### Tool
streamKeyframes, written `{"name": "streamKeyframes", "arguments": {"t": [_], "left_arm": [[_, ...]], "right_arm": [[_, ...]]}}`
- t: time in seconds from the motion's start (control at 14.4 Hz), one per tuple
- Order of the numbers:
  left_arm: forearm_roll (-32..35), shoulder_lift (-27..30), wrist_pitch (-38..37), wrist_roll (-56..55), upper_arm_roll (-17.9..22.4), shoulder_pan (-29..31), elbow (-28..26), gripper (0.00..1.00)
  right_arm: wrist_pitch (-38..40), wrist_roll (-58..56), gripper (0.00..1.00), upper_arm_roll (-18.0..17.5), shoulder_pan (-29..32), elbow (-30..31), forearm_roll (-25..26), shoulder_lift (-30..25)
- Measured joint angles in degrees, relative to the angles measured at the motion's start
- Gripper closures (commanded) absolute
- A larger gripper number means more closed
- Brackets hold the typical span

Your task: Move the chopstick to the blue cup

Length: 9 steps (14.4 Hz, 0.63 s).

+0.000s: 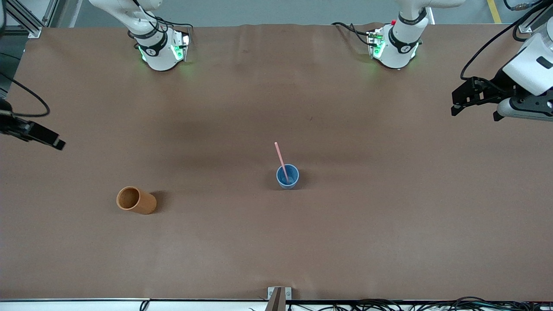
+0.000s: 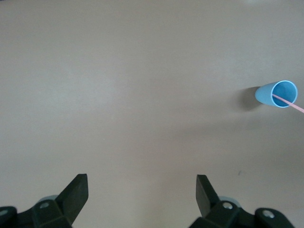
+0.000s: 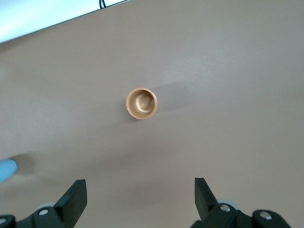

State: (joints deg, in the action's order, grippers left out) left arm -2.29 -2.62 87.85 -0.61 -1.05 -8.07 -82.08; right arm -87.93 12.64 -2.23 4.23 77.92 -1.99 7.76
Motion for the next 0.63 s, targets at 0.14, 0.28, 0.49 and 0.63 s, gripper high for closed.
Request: {"name": "streamKeyframes", "arguments": {"t": [0.14,0.28,0.49,0.63], "left_arm": [[-0.7,0.0,0.0,0.0,0.0,0.1,0.0,0.0],[-0.8,0.0,0.0,0.0,0.0,0.1,0.0,0.0],[-0.8,0.0,0.0,0.0,0.0,0.2,0.0,0.0],[-0.8,0.0,0.0,0.0,0.0,0.2,0.0,0.0]], "right_arm": [[3.4,-1.3,0.0,-0.8,-0.2,0.0,2.0,-2.5],[6.3,-2.1,0.0,-1.5,-1.1,0.2,2.4,-4.8],[8.2,-2.9,0.0,-1.8,-2.3,0.7,2.5,-7.8],[8.3,-4.3,0.0,-1.7,-2.3,1.4,2.5,-8.5]]}}
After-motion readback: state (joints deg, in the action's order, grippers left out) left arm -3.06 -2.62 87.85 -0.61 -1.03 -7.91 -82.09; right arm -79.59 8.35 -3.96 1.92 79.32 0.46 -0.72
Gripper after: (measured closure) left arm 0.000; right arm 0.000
